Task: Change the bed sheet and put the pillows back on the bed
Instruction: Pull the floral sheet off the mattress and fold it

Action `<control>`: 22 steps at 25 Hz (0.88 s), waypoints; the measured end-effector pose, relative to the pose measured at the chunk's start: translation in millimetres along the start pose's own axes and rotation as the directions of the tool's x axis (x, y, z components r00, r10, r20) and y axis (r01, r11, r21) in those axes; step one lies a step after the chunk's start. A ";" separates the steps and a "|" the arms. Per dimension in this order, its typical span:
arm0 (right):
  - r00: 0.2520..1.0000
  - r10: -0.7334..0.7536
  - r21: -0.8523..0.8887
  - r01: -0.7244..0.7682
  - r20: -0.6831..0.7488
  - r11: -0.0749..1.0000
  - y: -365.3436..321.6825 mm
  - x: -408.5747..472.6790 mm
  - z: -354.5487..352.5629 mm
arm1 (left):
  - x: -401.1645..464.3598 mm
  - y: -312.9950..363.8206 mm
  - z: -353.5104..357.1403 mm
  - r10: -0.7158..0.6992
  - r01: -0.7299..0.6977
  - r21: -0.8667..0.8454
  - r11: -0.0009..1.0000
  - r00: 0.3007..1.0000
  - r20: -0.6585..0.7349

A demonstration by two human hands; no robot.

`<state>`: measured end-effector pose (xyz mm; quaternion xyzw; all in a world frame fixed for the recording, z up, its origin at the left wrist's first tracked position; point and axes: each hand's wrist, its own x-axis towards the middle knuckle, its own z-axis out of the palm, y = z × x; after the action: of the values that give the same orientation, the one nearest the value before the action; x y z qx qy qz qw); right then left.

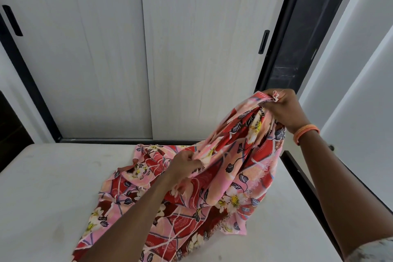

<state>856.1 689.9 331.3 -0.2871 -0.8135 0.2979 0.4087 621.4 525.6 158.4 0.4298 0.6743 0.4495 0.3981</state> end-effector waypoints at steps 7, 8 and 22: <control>0.985 0.124 -0.064 -0.132 -0.119 0.989 27.1 2.6 4.5 | -0.3 16.9 -30.1 0.210 -0.280 -0.065 0.958 0.837 -0.505; 0.986 0.121 -0.099 -0.132 -0.112 0.986 29.0 3.7 6.8 | 2.0 23.7 -36.6 0.267 -0.321 0.014 0.947 0.761 -0.592; 0.850 0.349 -0.085 -0.412 -0.394 0.907 71.3 2.6 9.2 | 1.2 47.8 -131.6 0.121 0.043 0.187 0.981 0.620 -0.775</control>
<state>863.0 736.3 276.9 -0.5269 -0.6704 0.2447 0.4616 510.1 502.8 240.3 0.2410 0.8098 0.5348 0.0127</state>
